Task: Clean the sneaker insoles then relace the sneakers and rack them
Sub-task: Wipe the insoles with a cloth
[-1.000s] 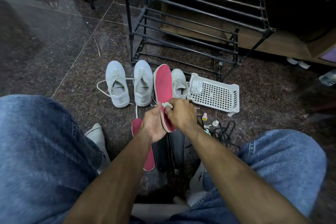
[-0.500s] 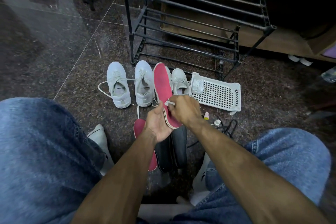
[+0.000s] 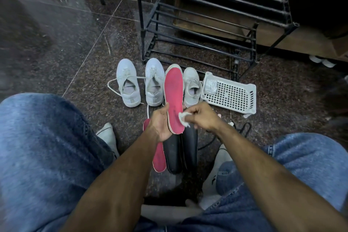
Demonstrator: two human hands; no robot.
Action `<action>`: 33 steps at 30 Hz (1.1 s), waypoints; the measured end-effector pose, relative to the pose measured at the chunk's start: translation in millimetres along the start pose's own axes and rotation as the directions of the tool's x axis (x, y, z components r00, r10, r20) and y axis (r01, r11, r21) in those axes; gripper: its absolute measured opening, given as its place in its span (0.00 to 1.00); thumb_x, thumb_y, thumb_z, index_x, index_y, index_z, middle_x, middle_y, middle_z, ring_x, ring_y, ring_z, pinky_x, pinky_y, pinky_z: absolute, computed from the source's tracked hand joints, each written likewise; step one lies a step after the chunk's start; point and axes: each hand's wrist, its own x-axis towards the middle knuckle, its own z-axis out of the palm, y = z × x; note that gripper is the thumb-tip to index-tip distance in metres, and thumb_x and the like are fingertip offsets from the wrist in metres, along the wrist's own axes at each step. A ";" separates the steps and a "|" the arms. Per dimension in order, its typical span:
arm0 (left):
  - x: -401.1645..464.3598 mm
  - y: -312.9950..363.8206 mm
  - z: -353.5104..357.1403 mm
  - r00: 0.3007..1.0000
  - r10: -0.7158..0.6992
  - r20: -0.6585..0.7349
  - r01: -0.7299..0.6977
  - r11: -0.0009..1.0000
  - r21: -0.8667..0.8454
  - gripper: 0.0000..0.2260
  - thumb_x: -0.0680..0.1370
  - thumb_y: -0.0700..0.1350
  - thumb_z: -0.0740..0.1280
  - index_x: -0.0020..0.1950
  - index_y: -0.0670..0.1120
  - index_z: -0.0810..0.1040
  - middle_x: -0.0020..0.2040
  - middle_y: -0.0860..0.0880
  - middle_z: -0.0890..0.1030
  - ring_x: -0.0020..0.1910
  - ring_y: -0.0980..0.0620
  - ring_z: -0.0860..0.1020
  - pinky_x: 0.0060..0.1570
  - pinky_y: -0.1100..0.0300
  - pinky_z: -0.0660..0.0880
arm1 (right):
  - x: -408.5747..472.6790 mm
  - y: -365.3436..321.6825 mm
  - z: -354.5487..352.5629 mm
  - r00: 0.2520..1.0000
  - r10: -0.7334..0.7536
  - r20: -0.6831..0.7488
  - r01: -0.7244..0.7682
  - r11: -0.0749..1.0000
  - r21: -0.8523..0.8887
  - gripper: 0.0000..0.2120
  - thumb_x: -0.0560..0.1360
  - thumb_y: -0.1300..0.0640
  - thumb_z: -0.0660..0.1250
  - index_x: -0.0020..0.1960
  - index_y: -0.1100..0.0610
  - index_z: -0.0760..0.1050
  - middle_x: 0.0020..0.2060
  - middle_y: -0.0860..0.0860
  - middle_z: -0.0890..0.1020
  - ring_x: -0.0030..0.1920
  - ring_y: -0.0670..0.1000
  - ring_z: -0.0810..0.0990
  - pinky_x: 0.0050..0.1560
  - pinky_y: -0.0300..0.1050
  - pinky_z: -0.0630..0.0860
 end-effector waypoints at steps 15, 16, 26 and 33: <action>6.7 -5.0 0.8 0.999 0.020 0.034 -0.019 0.999 -0.031 0.23 0.83 0.55 0.50 0.58 0.40 0.77 0.45 0.42 0.83 0.43 0.46 0.82 0.51 0.50 0.74 | 7.1 -9.2 27.1 0.973 -0.210 -0.096 0.128 0.835 -0.535 0.06 0.75 0.53 0.66 0.48 0.49 0.82 0.46 0.48 0.83 0.44 0.53 0.80 0.40 0.42 0.69; 7.0 -7.3 5.5 0.999 0.018 0.043 -0.016 0.999 -0.043 0.22 0.84 0.54 0.50 0.60 0.40 0.76 0.46 0.42 0.83 0.45 0.46 0.82 0.55 0.50 0.74 | 13.2 -10.8 21.6 0.965 -0.227 -0.134 0.121 0.835 -0.537 0.06 0.74 0.53 0.66 0.47 0.49 0.82 0.46 0.47 0.82 0.44 0.52 0.79 0.40 0.42 0.68; 6.1 -10.4 8.9 0.985 0.012 0.175 -0.038 0.989 0.144 0.26 0.69 0.44 0.66 0.67 0.40 0.73 0.55 0.39 0.79 0.57 0.39 0.77 0.66 0.38 0.67 | 30.4 -5.5 -13.7 0.958 0.125 -0.257 -0.043 0.952 0.302 0.02 0.73 0.65 0.71 0.45 0.62 0.82 0.46 0.62 0.84 0.35 0.53 0.82 0.33 0.48 0.80; 14.0 5.1 18.9 0.999 -0.044 -0.011 0.045 0.981 0.188 0.26 0.76 0.64 0.59 0.60 0.46 0.80 0.49 0.45 0.83 0.45 0.48 0.82 0.42 0.50 0.80 | 19.0 5.5 5.4 0.992 -0.068 -0.105 0.058 0.994 -0.096 0.04 0.70 0.55 0.75 0.45 0.53 0.84 0.44 0.47 0.83 0.45 0.49 0.82 0.50 0.53 0.79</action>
